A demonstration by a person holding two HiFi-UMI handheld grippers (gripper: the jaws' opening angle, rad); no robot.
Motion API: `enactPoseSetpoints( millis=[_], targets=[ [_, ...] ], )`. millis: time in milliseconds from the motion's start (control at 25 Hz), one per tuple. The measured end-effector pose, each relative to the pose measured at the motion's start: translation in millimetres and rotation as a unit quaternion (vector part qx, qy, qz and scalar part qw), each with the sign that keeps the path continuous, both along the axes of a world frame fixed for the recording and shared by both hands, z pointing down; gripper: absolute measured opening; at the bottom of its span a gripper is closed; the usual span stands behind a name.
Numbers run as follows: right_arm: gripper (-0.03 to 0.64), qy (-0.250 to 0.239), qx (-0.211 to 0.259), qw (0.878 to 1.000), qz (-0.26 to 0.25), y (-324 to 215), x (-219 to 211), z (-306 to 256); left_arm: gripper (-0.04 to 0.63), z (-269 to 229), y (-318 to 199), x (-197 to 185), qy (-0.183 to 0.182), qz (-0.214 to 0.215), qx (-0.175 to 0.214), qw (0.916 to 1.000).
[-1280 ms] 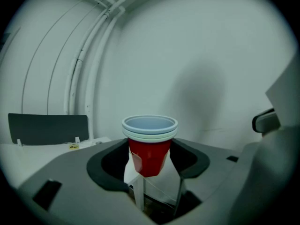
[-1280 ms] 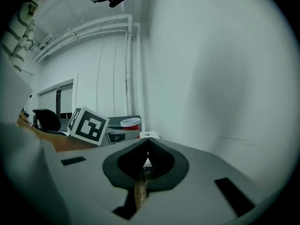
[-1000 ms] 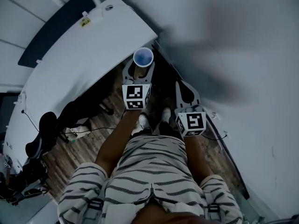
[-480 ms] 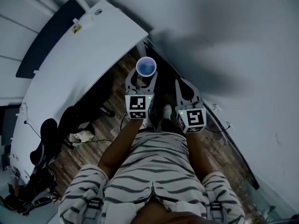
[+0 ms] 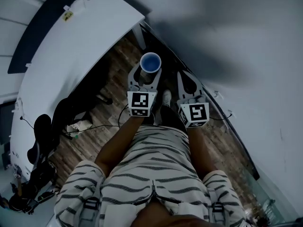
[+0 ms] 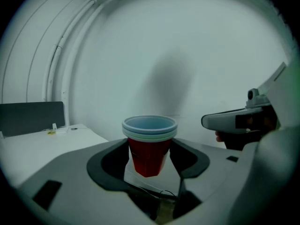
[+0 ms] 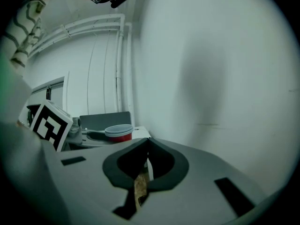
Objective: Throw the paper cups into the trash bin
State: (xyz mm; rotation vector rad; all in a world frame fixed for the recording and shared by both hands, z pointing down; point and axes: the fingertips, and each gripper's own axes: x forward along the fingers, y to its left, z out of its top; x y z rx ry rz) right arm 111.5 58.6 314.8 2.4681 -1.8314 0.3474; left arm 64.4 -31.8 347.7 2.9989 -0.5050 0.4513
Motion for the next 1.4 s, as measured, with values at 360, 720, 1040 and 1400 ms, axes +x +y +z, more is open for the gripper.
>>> enactPoseSetpoints(
  millis=[360,720,1040,1400],
  targets=[
    [0.009,-0.021,-0.036,0.999,0.008,2.2,4.8,36.8,0.290,39.7,11.9,-1.5,-0.035,0.014,-0.027,0.9989],
    [0.009,-0.052,-0.054,0.997,0.016,-1.4,12.7,74.3,0.290,82.4,9.6,7.1,-0.072,0.019,-0.044,0.9963],
    [0.009,-0.066,-0.072,0.995,0.007,-19.2,15.9,116.6,0.291,131.6,0.7,15.6,-0.098,0.023,-0.054,0.9934],
    [0.009,-0.088,-0.087,0.992,0.003,-32.5,24.7,170.6,0.291,197.4,-0.3,24.3,-0.138,0.034,-0.058,0.9881]
  ],
)
